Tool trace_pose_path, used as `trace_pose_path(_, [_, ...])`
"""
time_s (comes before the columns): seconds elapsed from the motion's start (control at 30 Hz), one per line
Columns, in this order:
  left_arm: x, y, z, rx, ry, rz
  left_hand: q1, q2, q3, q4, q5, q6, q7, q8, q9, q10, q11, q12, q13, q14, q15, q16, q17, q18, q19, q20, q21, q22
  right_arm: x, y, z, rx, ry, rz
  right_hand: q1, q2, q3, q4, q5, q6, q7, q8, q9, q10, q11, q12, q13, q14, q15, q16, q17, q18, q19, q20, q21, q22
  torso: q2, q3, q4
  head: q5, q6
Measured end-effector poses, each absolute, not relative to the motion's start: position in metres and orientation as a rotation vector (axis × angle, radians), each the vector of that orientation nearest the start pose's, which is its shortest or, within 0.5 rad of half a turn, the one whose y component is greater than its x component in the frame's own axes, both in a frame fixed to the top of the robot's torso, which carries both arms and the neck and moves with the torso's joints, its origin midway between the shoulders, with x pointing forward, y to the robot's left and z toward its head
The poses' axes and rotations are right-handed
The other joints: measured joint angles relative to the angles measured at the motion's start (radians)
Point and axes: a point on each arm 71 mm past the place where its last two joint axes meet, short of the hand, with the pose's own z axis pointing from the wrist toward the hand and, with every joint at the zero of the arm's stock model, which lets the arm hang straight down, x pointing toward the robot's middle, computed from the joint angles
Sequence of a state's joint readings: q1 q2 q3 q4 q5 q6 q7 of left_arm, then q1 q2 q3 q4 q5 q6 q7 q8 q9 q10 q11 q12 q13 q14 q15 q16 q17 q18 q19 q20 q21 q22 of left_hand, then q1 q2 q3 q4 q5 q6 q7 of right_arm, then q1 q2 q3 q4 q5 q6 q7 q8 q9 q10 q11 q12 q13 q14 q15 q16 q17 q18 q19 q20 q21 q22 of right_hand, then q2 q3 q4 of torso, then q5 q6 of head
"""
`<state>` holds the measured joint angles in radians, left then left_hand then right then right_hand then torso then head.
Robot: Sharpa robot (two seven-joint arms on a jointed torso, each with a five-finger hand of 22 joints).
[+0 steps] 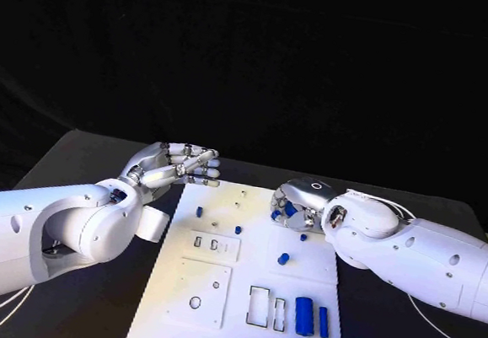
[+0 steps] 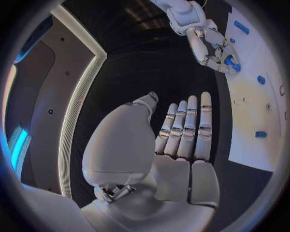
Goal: Assemble the parts on the task board
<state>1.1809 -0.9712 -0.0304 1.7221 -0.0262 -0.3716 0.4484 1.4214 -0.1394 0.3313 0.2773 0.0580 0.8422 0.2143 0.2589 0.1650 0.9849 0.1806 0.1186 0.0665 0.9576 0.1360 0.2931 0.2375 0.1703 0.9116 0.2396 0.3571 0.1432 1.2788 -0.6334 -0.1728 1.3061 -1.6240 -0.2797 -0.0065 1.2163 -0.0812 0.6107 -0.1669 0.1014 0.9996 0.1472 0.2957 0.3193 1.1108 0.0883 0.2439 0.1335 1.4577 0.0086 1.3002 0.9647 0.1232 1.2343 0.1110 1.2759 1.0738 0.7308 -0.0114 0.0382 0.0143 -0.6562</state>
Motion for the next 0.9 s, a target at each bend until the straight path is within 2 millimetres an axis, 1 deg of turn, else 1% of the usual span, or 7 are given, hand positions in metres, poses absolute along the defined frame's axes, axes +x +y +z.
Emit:
trace_pose_path(0.17, [0.450, 0.216, -0.164, -1.075, 1.377, -1.588, 0.000, 0.000, 0.000, 0.000, 0.000, 0.000, 0.000, 0.000, 0.000, 0.000, 0.000, 0.000, 0.000, 0.000, 0.000, 0.000, 0.000, 0.000, 0.000, 0.000, 0.004, 0.000, 0.515, -0.147, -0.200, -0.496, 1.606, 0.582, 0.006, -0.003, 0.011, -0.006, 0.001, 0.003, -0.003, 0.014, 0.007, 0.001, -0.001, 0.000, 0.007, 0.004, -0.004, 0.000, 0.000, 0.000, 0.005, -0.002, 0.004, 0.015, 0.000, 0.0000, -0.0004, 0.000, 0.000])
trace_pose_path(0.37, [0.450, 0.216, -0.164, -1.076, 1.379, -1.589, 0.000, 0.000, 0.002, 0.002, 0.000, 0.000, 0.000, 0.000, 0.000, 0.000, 0.000, 0.000, 0.000, 0.000, 0.000, 0.000, 0.001, 0.000, 0.000, 0.000, 0.004, 0.000, 0.512, -0.144, -0.197, -0.484, 1.564, 0.594, 0.006, -0.003, 0.016, -0.009, 0.008, 0.004, -0.004, 0.014, 0.008, 0.001, -0.001, -0.004, 0.006, 0.004, -0.004, 0.000, -0.001, 0.000, 0.011, -0.004, 0.008, 0.019, 0.000, 0.0000, -0.0009, 0.001, 0.002])
trace_pose_path(0.4, [0.450, 0.216, -0.164, -1.076, 1.380, -1.589, 0.000, 0.000, 0.003, 0.003, 0.000, 0.000, 0.000, 0.000, 0.000, 0.000, 0.000, 0.000, 0.000, 0.000, 0.000, 0.000, 0.001, 0.000, 0.000, 0.000, 0.004, 0.000, 0.511, -0.143, -0.196, -0.481, 1.554, 0.599, 0.006, -0.003, 0.019, -0.008, 0.009, 0.001, -0.002, 0.014, 0.008, 0.001, -0.001, -0.008, 0.006, 0.004, -0.004, 0.000, -0.002, 0.000, 0.011, -0.004, 0.008, 0.019, 0.000, 0.0000, -0.0008, 0.001, 0.003])
trace_pose_path(0.43, [0.450, 0.217, -0.164, -1.076, 1.380, -1.589, 0.000, 0.000, 0.003, 0.003, 0.000, 0.000, 0.000, 0.000, 0.000, 0.000, 0.000, 0.000, 0.000, 0.000, 0.000, 0.000, 0.001, 0.000, 0.000, 0.000, 0.004, 0.000, 0.511, -0.142, -0.195, -0.479, 1.546, 0.602, 0.006, -0.003, 0.021, -0.007, 0.009, 0.000, 0.000, 0.014, 0.021, 0.001, -0.001, -0.008, 0.004, 0.004, -0.004, 0.000, -0.003, 0.000, 0.011, -0.004, 0.008, 0.019, 0.000, 0.0000, -0.0007, 0.001, 0.004])
trace_pose_path(0.73, [0.450, 0.217, -0.164, -1.077, 1.381, -1.588, 0.000, 0.000, 0.003, 0.003, 0.000, 0.000, 0.000, 0.000, 0.000, 0.000, 0.000, 0.000, 0.000, 0.000, 0.000, 0.000, 0.001, 0.000, 0.000, 0.000, 0.004, 0.000, 0.513, -0.122, -0.189, -0.456, 1.470, 0.625, 0.006, -0.004, 0.022, -0.005, 0.010, -0.007, 0.003, 0.014, 0.035, 0.001, -0.001, -0.014, 0.000, 0.004, -0.004, 0.000, -0.004, -0.001, 0.011, -0.004, 0.008, 0.024, 0.004, -0.0001, 0.0007, 0.006, 0.012])
trace_pose_path(0.77, [0.450, 0.217, -0.164, -1.077, 1.381, -1.588, 0.000, 0.000, 0.003, 0.003, 0.000, 0.000, 0.000, 0.000, 0.000, 0.000, 0.000, 0.000, 0.000, 0.000, 0.000, 0.000, 0.001, 0.000, 0.000, 0.000, 0.004, 0.000, 0.514, -0.120, -0.189, -0.453, 1.463, 0.623, 0.006, -0.004, 0.022, -0.005, 0.010, -0.007, 0.003, 0.014, 0.036, 0.001, -0.001, -0.014, 0.000, 0.004, -0.004, 0.000, -0.004, -0.011, 0.011, -0.004, 0.012, 0.026, 0.004, -0.0001, 0.0007, 0.006, 0.013])
trace_pose_path(0.9, [0.450, 0.217, -0.163, -1.075, 1.381, -1.591, 0.000, 0.000, 0.003, 0.003, 0.000, 0.000, 0.000, 0.000, 0.000, 0.000, 0.000, 0.000, 0.000, 0.000, 0.000, 0.000, 0.001, 0.000, 0.000, 0.000, 0.004, 0.000, 0.520, -0.114, -0.188, -0.446, 1.444, 0.619, 0.007, -0.005, 0.023, -0.004, 0.010, -0.007, 0.003, 0.013, 0.036, 0.001, -0.001, -0.016, -0.001, 0.003, -0.004, 0.004, -0.002, -0.011, 0.014, 0.000, 0.013, 0.029, 0.005, -0.0002, 0.0006, 0.008, 0.015])
